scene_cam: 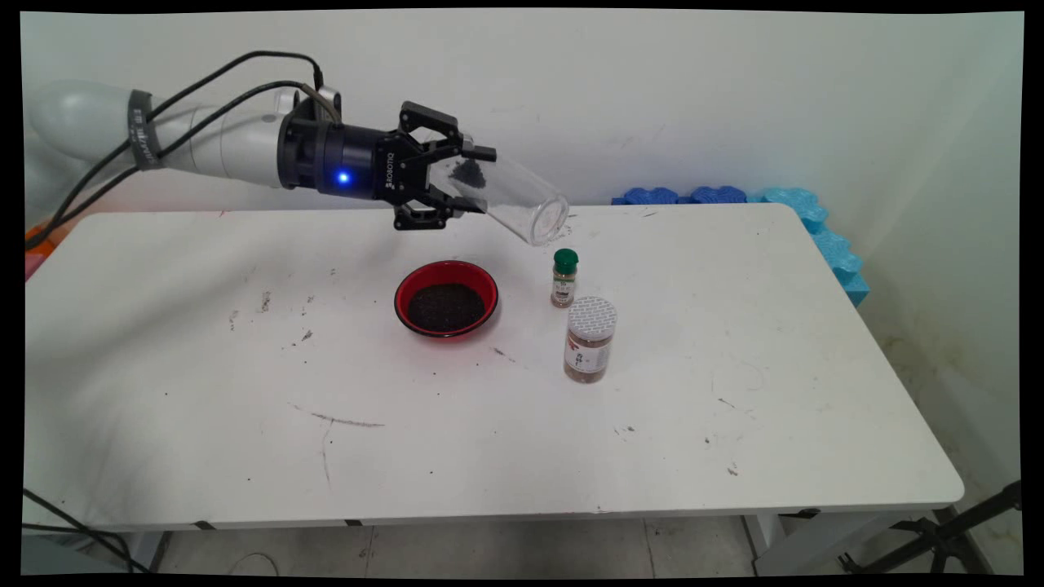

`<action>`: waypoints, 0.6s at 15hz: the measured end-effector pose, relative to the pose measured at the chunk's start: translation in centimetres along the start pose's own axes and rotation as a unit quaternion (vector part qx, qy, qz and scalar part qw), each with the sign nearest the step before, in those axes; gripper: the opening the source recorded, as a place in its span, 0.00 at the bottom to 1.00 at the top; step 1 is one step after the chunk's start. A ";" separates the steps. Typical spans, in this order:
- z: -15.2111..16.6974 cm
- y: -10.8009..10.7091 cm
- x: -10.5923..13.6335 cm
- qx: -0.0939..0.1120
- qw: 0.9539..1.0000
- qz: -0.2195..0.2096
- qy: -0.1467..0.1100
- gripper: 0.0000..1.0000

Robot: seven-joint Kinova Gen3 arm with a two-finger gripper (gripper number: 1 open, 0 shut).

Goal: Pour the black seasoning powder in the red bowl

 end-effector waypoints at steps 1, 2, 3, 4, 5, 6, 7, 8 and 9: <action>0.0 0.1 0.0 0.002 1.000 0.025 -0.003 0.00; 0.0 0.2 0.0 0.005 0.999 0.054 -0.006 0.00; -0.1 0.3 -0.1 0.008 0.996 0.083 -0.010 0.00; -0.1 0.4 -0.1 0.011 0.994 0.108 -0.014 0.00; -0.1 0.5 -0.1 0.014 0.990 0.137 -0.018 0.00; -0.1 0.6 -0.1 0.018 0.986 0.166 -0.023 0.00; -0.1 0.8 -0.1 0.021 0.981 0.191 -0.026 0.00; -0.2 0.8 -0.1 0.023 0.977 0.208 -0.029 0.00; -0.2 1.0 -0.1 0.027 0.972 0.233 -0.031 0.00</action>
